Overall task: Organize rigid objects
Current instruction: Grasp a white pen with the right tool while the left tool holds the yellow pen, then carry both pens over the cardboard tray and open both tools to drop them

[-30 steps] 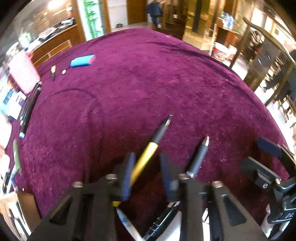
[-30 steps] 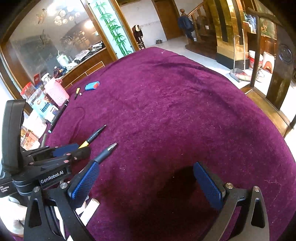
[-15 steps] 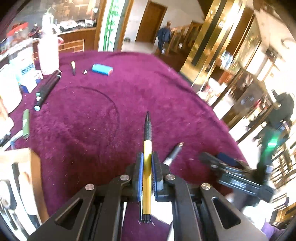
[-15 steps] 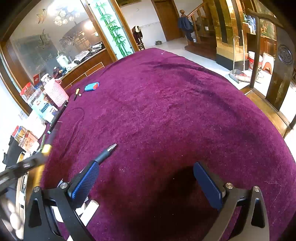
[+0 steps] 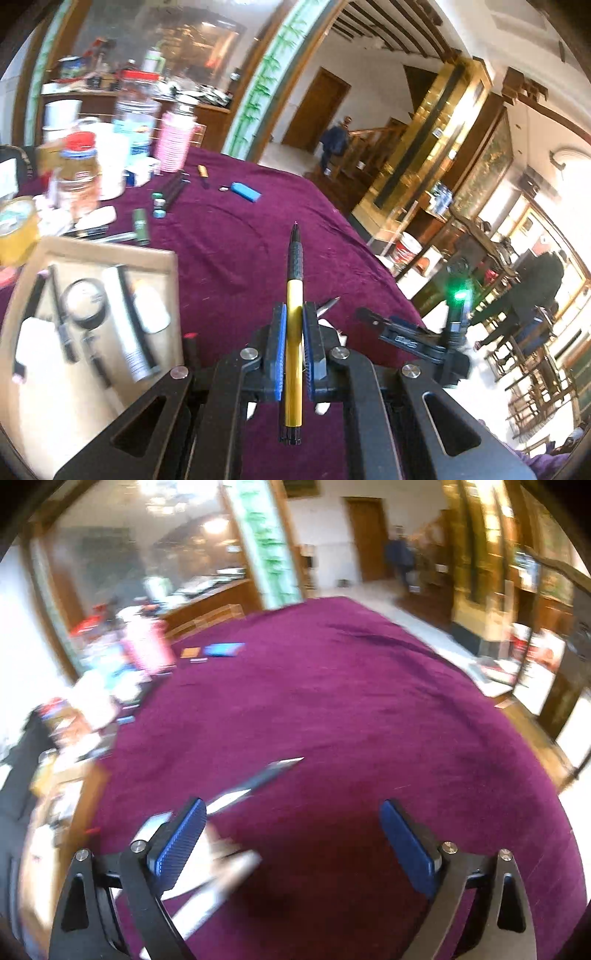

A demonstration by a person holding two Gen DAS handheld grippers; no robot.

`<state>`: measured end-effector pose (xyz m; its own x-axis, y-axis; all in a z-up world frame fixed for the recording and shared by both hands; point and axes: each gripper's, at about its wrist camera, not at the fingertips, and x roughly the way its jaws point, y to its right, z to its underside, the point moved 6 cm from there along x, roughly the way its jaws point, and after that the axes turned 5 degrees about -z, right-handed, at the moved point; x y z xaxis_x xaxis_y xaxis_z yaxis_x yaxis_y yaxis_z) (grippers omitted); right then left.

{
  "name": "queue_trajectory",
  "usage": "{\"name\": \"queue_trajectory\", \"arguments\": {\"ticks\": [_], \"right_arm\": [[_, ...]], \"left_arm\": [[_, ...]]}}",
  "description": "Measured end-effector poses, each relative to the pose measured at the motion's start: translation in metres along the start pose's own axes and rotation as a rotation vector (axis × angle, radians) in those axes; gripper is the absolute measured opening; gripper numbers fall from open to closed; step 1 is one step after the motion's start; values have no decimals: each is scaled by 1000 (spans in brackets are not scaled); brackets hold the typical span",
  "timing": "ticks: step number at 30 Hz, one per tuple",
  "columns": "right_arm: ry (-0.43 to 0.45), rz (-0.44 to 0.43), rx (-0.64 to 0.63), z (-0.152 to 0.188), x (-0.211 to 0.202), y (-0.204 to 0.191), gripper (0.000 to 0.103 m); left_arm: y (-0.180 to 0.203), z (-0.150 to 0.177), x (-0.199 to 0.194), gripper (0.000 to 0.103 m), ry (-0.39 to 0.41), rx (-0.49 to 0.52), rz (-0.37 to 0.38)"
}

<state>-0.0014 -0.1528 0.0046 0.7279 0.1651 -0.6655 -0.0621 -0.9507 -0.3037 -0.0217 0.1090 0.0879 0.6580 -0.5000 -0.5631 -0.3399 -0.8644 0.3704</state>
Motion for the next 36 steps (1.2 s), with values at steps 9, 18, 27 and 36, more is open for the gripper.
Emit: {"name": "queue_trajectory", "arguments": {"ticks": [9, 18, 27, 36], "right_arm": [[-286, -267, -159, 47, 36, -136, 68], [-278, 15, -249, 58, 73, -145, 35], [-222, -94, -179, 58, 60, -138, 8], [-220, -341, -97, 51, 27, -165, 8]], "left_arm": [[-57, 38, -50, 8, 54, -92, -53], [-108, 61, -78, 8, 80, -185, -78], [-142, 80, -83, 8, 70, -256, -134], [-173, 98, -58, 8, -39, -358, -197]]}}
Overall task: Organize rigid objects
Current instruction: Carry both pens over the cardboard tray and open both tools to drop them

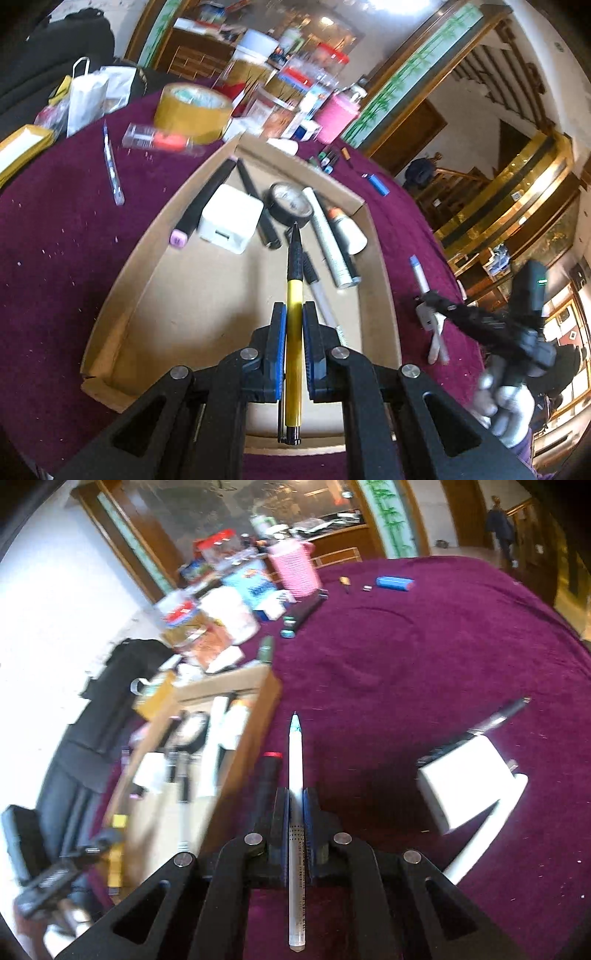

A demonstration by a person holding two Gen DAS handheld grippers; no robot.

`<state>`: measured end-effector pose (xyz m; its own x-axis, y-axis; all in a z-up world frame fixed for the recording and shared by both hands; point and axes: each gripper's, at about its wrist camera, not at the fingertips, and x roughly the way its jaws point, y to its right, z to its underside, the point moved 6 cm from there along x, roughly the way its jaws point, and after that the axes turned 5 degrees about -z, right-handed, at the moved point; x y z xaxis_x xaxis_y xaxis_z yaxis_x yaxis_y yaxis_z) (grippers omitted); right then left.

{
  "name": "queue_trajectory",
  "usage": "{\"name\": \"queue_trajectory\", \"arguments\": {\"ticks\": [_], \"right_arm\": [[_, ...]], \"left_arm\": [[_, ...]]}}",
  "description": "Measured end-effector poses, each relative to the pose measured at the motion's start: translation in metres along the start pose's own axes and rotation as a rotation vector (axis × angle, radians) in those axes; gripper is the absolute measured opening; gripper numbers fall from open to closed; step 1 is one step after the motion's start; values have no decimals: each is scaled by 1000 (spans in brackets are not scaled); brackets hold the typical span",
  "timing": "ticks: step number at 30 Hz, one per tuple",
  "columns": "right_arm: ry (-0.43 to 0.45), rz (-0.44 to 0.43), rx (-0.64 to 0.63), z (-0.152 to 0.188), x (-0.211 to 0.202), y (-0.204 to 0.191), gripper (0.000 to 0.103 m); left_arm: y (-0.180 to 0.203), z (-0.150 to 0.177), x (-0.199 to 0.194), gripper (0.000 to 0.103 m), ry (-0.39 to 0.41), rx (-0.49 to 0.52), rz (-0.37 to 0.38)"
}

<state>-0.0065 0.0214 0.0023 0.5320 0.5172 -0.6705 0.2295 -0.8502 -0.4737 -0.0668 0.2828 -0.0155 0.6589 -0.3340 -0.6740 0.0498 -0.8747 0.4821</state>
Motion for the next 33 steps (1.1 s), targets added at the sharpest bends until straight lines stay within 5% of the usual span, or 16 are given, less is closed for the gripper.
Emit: {"name": "queue_trajectory", "arguments": {"ticks": [12, 18, 29, 31, 33], "right_arm": [[-163, -231, -50, 16, 35, -83, 9], [-251, -222, -113, 36, 70, -113, 9], [-265, -143, -211, 48, 91, -125, 10], [-247, -128, -228, 48, 88, -125, 13], [-230, -122, -240, 46, 84, -125, 28]], "left_arm": [[-5, -1, 29, 8, -75, -28, -111], [-3, -2, 12, 43, -25, -33, -110], [-12, -11, -36, 66, 110, -84, -108], [-12, -12, -40, 73, 127, -84, -112], [-11, -13, -43, 75, 136, -89, -108]]}}
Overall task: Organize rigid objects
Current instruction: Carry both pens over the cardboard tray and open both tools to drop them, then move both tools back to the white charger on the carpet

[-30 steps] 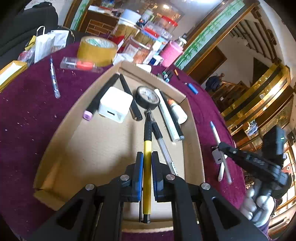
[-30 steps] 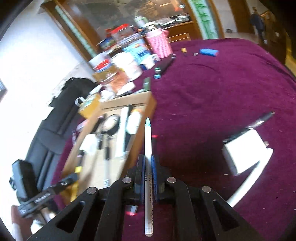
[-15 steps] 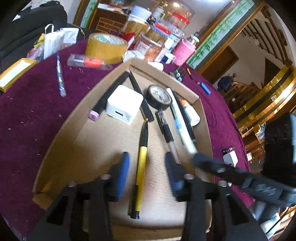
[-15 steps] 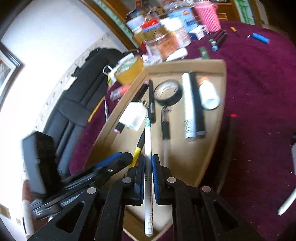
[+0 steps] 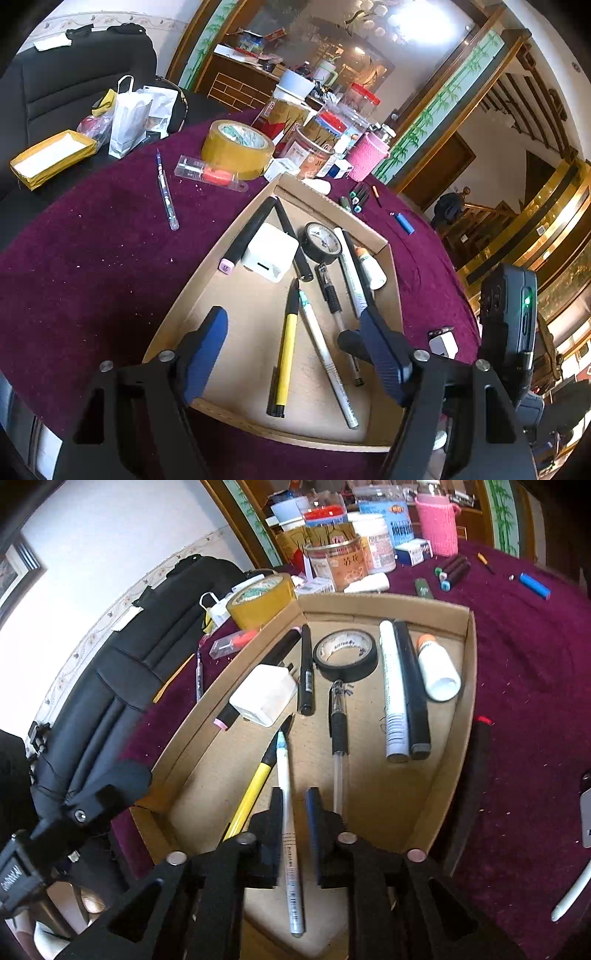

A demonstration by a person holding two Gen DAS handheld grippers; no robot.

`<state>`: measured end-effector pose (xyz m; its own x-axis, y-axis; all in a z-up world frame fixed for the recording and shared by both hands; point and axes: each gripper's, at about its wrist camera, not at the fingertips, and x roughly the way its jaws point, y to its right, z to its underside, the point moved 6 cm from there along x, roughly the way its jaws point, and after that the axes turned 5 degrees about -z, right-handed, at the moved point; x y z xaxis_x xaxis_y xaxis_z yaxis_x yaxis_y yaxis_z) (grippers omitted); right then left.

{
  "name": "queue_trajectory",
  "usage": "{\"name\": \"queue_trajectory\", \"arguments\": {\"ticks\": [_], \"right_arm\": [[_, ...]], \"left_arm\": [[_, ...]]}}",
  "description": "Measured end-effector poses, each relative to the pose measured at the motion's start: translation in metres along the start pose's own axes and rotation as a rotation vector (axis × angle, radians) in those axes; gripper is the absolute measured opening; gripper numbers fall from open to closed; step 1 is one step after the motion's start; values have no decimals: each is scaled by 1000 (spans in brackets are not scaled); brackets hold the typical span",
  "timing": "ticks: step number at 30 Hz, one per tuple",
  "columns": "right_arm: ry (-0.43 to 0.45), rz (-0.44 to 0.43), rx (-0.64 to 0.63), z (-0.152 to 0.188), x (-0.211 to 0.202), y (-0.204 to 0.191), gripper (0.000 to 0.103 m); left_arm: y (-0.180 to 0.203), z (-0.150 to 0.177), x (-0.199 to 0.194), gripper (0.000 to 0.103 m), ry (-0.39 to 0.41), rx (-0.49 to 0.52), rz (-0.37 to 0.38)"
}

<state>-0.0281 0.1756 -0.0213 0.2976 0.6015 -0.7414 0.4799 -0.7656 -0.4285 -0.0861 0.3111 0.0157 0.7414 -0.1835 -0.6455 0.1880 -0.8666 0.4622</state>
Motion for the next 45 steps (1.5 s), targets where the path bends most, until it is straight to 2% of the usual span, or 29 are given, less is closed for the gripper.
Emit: {"name": "queue_trajectory", "arguments": {"ticks": [4, 6, 8, 12, 17, 30, 45], "right_arm": [[82, 46, -43, -2, -21, 0, 54], [152, 115, -90, -5, -38, 0, 66], [236, 210, -141, -6, -58, 2, 75], [376, 337, -179, -8, -96, 12, 85], [457, 432, -149, -8, -126, 35, 89], [511, 492, -42, 9, -166, 84, 90], [508, 502, 16, 19, -176, 116, 90]], "left_arm": [[2, 0, -1, 76, 10, 1, -9], [3, 0, -2, 77, 12, 1, -15], [5, 1, -2, 78, 9, -2, -10], [12, 2, -3, 79, 19, 16, -13], [31, 6, -3, 79, 17, 65, -18], [84, 24, 4, 80, -19, 185, -18], [123, 46, 25, 80, -91, 260, -4]]}}
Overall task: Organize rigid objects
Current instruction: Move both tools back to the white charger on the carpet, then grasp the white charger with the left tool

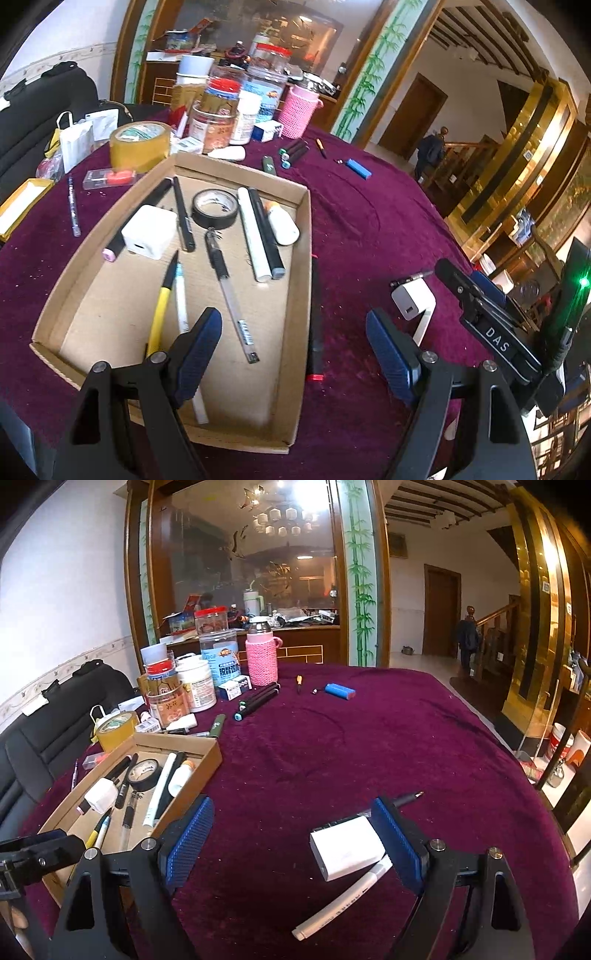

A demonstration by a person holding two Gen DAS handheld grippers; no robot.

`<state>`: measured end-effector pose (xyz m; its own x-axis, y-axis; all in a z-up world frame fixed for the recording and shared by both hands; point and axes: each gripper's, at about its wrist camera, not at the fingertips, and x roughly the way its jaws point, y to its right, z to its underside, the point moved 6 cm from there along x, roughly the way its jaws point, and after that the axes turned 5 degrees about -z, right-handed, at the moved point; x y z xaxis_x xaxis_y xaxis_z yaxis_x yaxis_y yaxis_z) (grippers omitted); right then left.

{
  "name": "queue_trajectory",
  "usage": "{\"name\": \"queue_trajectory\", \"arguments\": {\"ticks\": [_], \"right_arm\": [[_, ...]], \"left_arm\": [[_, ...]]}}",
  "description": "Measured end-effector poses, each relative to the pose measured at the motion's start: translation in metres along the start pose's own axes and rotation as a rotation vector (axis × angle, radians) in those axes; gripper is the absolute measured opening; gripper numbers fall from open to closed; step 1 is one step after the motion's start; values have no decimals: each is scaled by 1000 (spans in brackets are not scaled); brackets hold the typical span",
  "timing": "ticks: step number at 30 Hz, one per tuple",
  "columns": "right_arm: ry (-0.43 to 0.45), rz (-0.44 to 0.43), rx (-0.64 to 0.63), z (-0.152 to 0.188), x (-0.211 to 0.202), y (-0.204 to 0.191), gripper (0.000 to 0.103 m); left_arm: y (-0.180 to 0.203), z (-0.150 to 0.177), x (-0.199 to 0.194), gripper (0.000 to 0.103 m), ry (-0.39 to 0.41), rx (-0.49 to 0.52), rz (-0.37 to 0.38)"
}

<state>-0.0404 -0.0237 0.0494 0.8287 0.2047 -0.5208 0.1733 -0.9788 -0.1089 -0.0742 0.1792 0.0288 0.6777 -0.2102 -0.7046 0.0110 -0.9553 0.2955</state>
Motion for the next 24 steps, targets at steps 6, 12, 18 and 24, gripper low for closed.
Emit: {"name": "queue_trajectory", "arguments": {"ticks": [6, 12, 18, 24], "right_arm": [[-13, 2, 17, 2, 5, 9, 90], [-41, 13, 108, 3, 11, 53, 90], [-34, 121, 211, 2, 11, 128, 90], [-20, 167, 311, 19, 14, 177, 90]], "left_arm": [[14, 6, 10, 80, -37, 24, 25], [34, 8, 19, 80, -69, 77, 42], [72, 7, 37, 80, -108, 168, 71], [118, 9, 81, 80, -169, 276, 82]]}}
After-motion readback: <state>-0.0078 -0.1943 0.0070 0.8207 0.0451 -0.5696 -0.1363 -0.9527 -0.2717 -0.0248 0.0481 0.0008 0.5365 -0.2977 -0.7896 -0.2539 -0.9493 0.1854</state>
